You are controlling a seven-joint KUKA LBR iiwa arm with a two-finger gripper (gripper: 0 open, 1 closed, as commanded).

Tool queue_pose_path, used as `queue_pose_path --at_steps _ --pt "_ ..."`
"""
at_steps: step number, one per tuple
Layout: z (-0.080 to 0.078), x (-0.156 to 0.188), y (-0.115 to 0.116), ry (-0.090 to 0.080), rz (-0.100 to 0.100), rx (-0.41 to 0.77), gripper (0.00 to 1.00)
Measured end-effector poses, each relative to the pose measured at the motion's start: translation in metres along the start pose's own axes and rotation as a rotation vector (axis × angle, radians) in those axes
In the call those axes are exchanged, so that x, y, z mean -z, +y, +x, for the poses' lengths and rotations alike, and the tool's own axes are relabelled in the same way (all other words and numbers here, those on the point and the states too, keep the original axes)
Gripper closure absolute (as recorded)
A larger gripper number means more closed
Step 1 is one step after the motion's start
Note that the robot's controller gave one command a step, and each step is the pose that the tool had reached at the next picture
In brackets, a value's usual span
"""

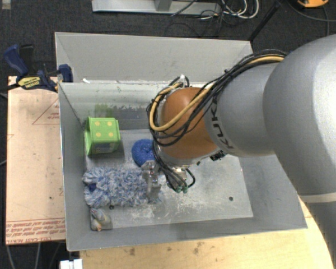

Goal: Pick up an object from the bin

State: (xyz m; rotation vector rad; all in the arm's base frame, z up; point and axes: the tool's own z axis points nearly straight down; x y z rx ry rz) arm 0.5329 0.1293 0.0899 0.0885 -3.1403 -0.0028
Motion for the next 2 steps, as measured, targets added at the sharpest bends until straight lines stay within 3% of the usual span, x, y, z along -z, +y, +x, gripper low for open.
queue_pose_path --at_steps 1,2 --pt "0.0 0.0 0.0 0.0 0.0 0.0 1.0" --pt "0.01 0.136 0.008 -0.002 0.001 0.025 1.0"
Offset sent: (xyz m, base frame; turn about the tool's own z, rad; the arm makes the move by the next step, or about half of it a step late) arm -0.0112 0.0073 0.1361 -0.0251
